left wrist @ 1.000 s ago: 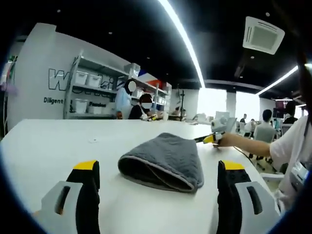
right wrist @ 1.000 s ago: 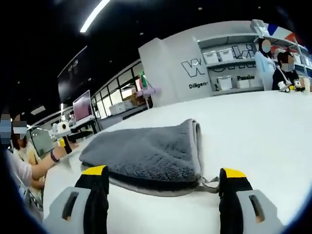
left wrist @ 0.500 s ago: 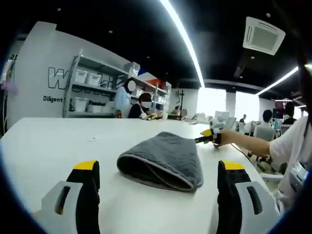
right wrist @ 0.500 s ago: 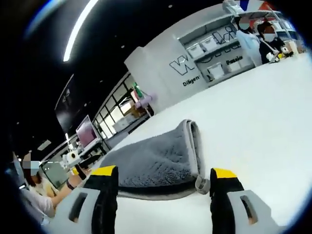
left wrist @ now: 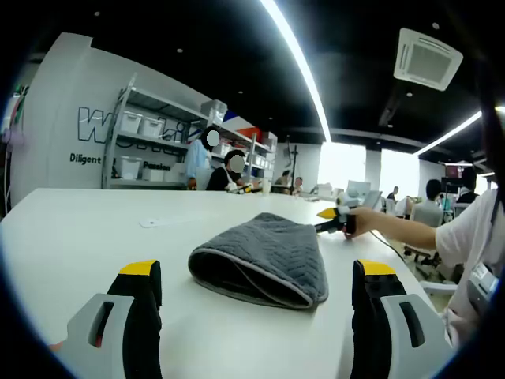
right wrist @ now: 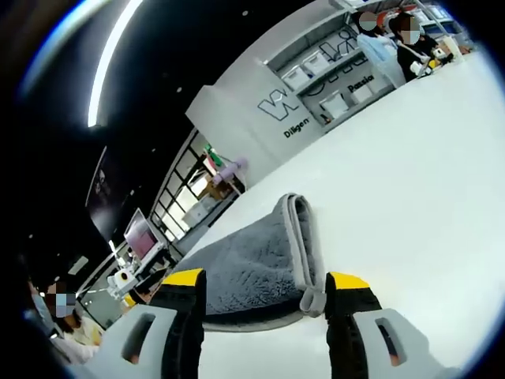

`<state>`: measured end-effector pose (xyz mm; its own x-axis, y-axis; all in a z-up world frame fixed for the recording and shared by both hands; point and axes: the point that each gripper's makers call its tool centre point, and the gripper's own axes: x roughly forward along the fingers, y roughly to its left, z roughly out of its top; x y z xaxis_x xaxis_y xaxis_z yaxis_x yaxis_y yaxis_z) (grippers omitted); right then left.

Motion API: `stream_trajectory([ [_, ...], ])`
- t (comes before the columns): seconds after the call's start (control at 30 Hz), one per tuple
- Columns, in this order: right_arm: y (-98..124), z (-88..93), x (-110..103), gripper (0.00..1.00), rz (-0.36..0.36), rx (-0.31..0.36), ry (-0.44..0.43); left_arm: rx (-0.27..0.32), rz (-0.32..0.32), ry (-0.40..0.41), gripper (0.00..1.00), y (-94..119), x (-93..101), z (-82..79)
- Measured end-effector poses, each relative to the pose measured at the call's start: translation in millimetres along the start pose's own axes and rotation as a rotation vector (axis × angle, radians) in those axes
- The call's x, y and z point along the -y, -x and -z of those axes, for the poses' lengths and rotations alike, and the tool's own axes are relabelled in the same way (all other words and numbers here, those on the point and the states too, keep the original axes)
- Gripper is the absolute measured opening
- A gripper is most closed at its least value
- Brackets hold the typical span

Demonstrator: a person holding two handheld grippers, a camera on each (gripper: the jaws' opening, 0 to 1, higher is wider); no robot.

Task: Fold the towel on the table until its edges align and the towel forms a compact rectangular stack.

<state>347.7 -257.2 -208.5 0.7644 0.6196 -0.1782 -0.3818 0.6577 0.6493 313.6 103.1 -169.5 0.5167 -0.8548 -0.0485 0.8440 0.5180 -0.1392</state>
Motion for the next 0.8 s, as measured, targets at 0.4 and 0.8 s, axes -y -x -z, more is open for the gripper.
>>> stream_trajectory([
  [0.4,-4.3,11.7,0.5,0.31,0.021,0.007,-0.073,-0.006,-0.004,-0.004,0.99,-0.1,0.1,2.1],
  [0.8,-8.4,12.6,13.7,0.15,0.116,-0.027,0.044,-0.011,-0.006,-0.007,0.99,-0.1,-0.3,2.4],
])
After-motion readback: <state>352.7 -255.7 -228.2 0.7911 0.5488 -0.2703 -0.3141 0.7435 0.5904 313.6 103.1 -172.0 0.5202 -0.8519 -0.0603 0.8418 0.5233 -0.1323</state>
